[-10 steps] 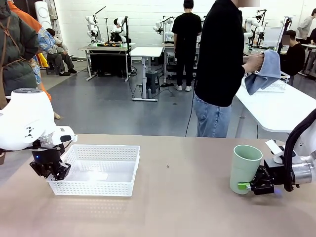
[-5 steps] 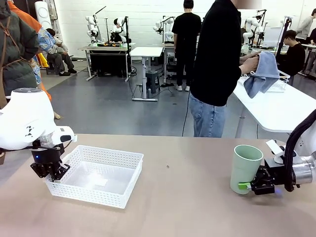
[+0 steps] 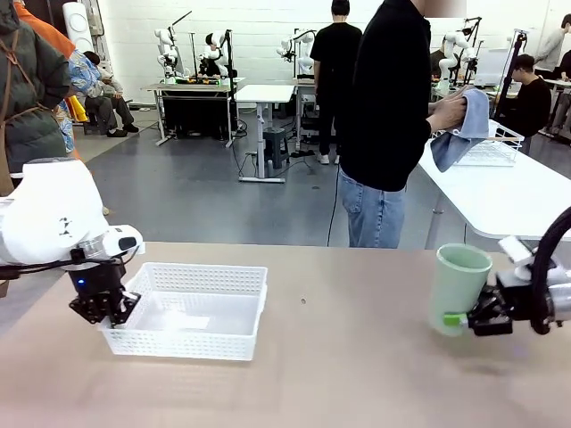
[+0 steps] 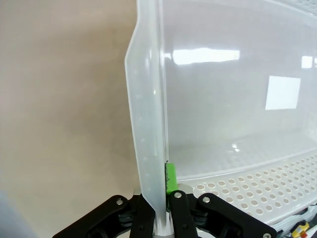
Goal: Clean and organize the cups into the basket.
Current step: Pick up the Organizing basket and move it to the center of the table, then pick up the Reusable plastic cup from the right side of the table and place it inside the Organizing basket.
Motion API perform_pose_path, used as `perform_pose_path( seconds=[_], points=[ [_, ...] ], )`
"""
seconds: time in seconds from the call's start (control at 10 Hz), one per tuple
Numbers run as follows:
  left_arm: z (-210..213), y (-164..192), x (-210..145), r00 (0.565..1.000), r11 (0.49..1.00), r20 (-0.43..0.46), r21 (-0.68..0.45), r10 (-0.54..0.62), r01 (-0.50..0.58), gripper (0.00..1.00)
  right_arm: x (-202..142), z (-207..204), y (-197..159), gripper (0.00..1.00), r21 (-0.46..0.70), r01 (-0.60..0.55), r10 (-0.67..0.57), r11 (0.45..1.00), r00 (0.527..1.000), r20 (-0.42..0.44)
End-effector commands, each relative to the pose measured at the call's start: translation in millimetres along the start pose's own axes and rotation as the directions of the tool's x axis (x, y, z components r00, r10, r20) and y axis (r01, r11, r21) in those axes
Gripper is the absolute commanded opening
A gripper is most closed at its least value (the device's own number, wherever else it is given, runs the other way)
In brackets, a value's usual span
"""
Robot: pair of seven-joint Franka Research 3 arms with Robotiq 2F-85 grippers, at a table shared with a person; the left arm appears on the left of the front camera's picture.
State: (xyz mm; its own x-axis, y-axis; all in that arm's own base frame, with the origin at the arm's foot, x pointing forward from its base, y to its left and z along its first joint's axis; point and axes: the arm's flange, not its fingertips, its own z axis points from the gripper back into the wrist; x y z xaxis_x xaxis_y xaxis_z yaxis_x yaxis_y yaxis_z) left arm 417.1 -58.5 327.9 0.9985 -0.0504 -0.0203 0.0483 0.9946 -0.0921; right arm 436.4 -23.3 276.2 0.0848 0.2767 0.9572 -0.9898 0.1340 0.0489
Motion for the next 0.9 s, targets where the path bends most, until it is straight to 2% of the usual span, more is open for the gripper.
perform_pose_path(
  seconds=[0.0, 0.2, 0.4, 0.7, 0.8],
  points=[
    [4.5, -44.1, 3.3, 1.0, 0.999, 0.016, -0.037, 0.022, -0.021, 0.0, 68.2, 33.7, 29.9, 0.2, -0.09, 0.003, -0.002, 0.996, 1.0, 0.015],
    [4.0, -90.6, 10.6, 1.0, 1.0, 0.0, 0.008, 0.016, -0.016, 0.0, 126.3, 59.0, 55.4, 0.2, -0.134, -0.016, 0.014, 0.991, 1.0, -0.016],
    [2.8, -138.8, 17.5, 0.999, 0.999, -0.008, 0.044, 0.033, -0.033, 0.0, 165.3, 75.4, 77.2, 0.2, -0.17, -0.011, 0.002, 0.985, 0.999, -0.049],
    [7.4, -199.3, 23.1, 0.994, 0.986, 0.084, 0.142, 0.072, -0.084, 0.0, 180.9, 85.9, 80.9, 0.2, -0.192, 0.0, -0.012, 0.981, 0.998, -0.062],
    [6.8, -213.5, 25.6, 0.994, 0.983, 0.079, 0.156, 0.08, -0.092, 0.0, 179.0, 86.6, 77.9, 0.2, -0.188, 0.012, -0.023, 0.982, 0.998, -0.059]
  ],
)
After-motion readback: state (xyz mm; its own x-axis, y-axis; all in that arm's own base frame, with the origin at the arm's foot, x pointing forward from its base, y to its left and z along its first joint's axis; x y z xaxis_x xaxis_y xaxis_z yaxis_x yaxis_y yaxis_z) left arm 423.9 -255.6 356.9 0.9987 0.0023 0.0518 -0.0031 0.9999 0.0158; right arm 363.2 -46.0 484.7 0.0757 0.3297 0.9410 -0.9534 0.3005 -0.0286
